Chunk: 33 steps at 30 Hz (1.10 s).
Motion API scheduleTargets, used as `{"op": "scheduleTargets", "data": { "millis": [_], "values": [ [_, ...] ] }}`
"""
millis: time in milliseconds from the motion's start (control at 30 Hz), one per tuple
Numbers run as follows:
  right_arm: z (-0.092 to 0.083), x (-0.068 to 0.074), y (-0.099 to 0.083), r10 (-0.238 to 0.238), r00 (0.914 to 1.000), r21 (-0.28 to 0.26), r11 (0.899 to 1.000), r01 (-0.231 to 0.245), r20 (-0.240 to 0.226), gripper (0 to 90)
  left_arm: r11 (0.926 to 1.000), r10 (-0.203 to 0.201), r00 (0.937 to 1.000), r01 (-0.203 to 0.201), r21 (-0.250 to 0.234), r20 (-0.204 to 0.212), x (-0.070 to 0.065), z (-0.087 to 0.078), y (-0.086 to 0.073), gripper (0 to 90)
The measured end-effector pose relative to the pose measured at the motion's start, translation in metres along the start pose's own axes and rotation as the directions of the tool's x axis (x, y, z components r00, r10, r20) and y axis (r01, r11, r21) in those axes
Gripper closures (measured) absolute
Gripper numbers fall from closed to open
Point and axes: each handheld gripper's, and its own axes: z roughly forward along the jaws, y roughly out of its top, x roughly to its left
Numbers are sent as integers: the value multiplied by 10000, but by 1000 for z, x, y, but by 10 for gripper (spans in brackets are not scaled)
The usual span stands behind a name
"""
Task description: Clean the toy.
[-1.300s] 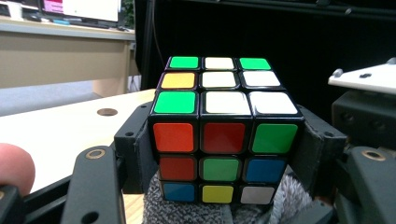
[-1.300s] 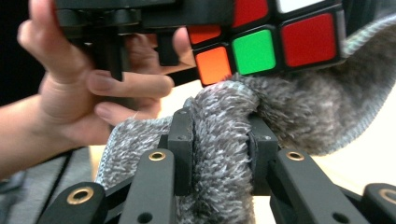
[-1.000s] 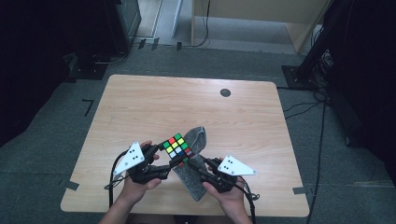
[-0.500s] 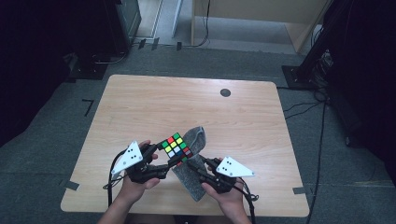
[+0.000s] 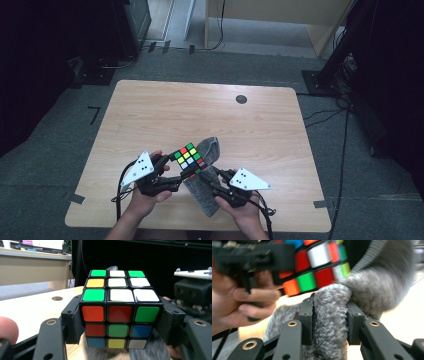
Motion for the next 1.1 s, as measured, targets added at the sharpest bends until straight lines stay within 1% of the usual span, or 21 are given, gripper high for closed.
{"op": "scheduleTargets", "data": {
  "millis": [33,67,100,167,200,233,267,300,333,400,433,467,500,533,600,667,767,867,967,1033,1100],
  "values": [
    [3,3,-2,24,9998,153,9999,-21,-185,652,10000,3,10000,-3,17,11,0,0,0,341],
    [6,7,-4,-33,9990,310,9995,47,-436,653,10000,10,10000,-10,23,-8,0,1,-1,341],
    [8,10,-5,-156,9984,418,9990,179,-546,653,10000,21,10000,-20,50,-36,0,1,-1,341],
    [10,13,-6,-386,9983,538,9977,409,-435,655,10000,40,10000,-40,48,-84,0,0,-1,341],
    [9,12,-5,-358,9987,488,9981,376,-372,656,10000,38,10000,-38,27,-90,0,-1,0,341],
    [6,9,-4,-240,9995,368,9990,248,-219,658,10000,39,9999,-39,-24,-123,1,-2,1,341],
    [2,2,-2,-76,10000,160,9998,75,34,660,10000,24,9999,-24,-34,-154,2,-2,1,341],
    [-1,-2,0,39,9998,35,10000,-40,210,662,10000,57,9998,-58,-31,-209,3,-3,2,341],
    [-5,-7,1,179,9987,-106,9998,-174,484,662,10000,12,9997,-13,-52,-225,4,-4,2,341],
    [-11,-15,3,177,9955,-200,9997,-159,932,662,10000,-25,9996,23,-73,-281,6,-5,2,341],
    [-13,-18,4,112,9919,-179,9998,-90,1266,662,10000,-32,9995,29,-71,-306,7,-5,2,341],
    [-14,-21,3,-10,9862,-85,10000,25,1658,662,10000,-20,9994,18,-43,-337,8,-6,1,341],
    [-16,-26,1,-94,9780,95,9999,76,2086,662,10000,-39,9993,37,-35,-361,8,-6,1,341],
    [-17,-29,-1,-49,9731,158,9999,13,2303,662,10000,-55,9992,54,-27,-392,9,-6,1,341],
    [-18,-39,-9,412,9629,368,9979,-529,2668,662,10000,-96,9991,95,-16,-420,10,-6,0,341],
    [-17,-46,-16,516,9508,760,9940,-784,3056,663,9999,-116,9989,117,27,-448,11,-6,-1,341],
    [-15,-53,-23,708,9412,1119,9872,-1136,3303,660,9999,-115,9989,119,80,-464,13,-5,-2,341],
    [-14,-56,-27,492,9334,1385,9848,-1046,3554,652,9998,-174,9985,179,83,-524,14,-5,-3,341],
    [-16,-61,-30,664,9304,1351,9832,-1225,3605,633,9997,-219,9981,224,87,-582,15,-6,-2,341],
    [-19,-65,-31,761,9255,1326,9821,-1340,3711,611,9996,-210,9976,222,174,-659,15,-7,-1,341],
    [-22,-69,-32,914,9209,1219,9815,-1475,3788,567,9994,-185,9963,210,290,-841,16,-7,-1,341]
  ]
}}
